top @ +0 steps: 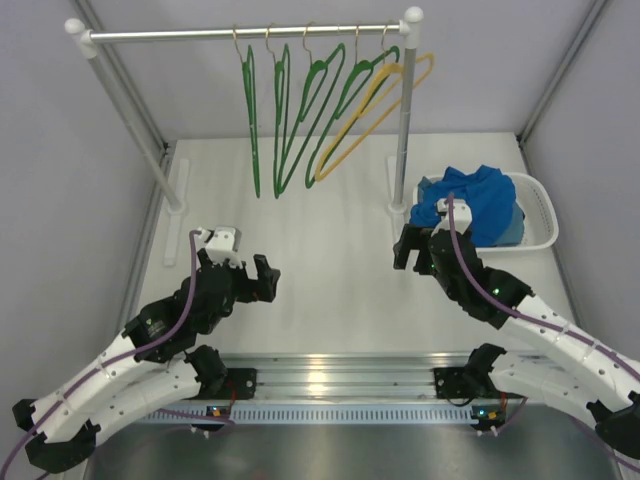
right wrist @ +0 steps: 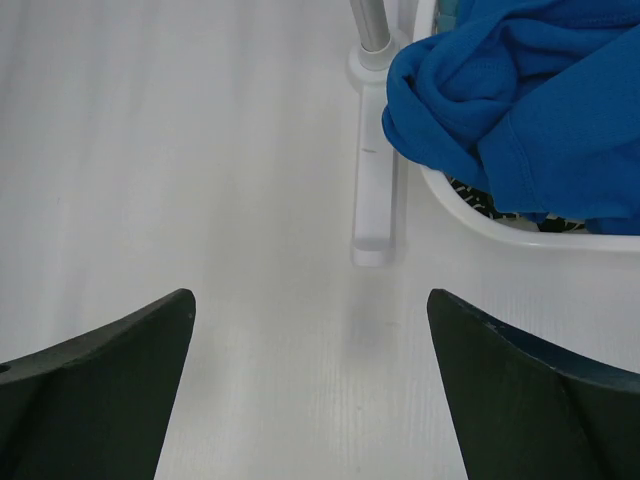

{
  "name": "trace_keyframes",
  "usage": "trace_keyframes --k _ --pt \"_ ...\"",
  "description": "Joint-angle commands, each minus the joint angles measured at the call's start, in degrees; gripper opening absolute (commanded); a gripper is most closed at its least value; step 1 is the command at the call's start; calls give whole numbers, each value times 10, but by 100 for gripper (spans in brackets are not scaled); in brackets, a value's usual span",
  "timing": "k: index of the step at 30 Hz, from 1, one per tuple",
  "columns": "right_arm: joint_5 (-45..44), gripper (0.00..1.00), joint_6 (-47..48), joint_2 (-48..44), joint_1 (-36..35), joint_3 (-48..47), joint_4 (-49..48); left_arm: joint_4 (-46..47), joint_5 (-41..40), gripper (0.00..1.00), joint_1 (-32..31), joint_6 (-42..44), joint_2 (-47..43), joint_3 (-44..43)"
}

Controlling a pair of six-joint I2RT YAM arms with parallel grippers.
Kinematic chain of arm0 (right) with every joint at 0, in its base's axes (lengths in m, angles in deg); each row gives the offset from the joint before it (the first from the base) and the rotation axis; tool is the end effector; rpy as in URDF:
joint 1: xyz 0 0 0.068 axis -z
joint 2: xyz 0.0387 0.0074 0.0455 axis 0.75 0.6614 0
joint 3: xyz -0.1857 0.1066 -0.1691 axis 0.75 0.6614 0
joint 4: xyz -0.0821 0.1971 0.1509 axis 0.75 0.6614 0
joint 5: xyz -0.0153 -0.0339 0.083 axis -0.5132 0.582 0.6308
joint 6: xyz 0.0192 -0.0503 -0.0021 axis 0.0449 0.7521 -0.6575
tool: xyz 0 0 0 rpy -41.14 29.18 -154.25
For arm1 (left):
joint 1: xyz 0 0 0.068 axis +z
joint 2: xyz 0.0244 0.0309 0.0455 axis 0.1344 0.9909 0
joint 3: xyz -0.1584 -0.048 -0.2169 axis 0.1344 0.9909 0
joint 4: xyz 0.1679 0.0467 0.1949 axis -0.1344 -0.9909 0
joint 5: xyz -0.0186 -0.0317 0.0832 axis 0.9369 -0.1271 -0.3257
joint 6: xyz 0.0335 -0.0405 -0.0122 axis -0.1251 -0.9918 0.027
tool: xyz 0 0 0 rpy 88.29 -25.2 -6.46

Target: Place the tank top on the hanger

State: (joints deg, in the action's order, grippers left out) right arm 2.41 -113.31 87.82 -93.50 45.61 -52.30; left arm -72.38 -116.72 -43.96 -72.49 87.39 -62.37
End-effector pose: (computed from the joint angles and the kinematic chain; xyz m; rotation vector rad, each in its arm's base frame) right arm 0.1417 0.1165 0.2999 0.0510 2.0347 0.2851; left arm 0.0867 -0.0824 0.3160 0.0977 1.9929 -0.4034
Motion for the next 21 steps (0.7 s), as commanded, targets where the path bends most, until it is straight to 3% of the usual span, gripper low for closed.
trace_keyframes --k 1,9,12,16,18,21 --pt "-6 100 4 -11 -3 -22 -6 11 -1 99 -2 1 3 -6" --pt "33 100 62 39 31 -95 57 11 6 99 -2 2 2 -5" --pt "84 100 81 67 94 -132 83 11 8 99 -2 3 2 -5" --pt "183 100 96 88 237 -169 94 11 5 99 -2 3 2 -5" --pt "203 100 99 120 309 -204 106 10 6 99 -2 3 2 -7" --pt "226 98 86 182 364 -262 131 11 11 99 -2 1 -3 -5"
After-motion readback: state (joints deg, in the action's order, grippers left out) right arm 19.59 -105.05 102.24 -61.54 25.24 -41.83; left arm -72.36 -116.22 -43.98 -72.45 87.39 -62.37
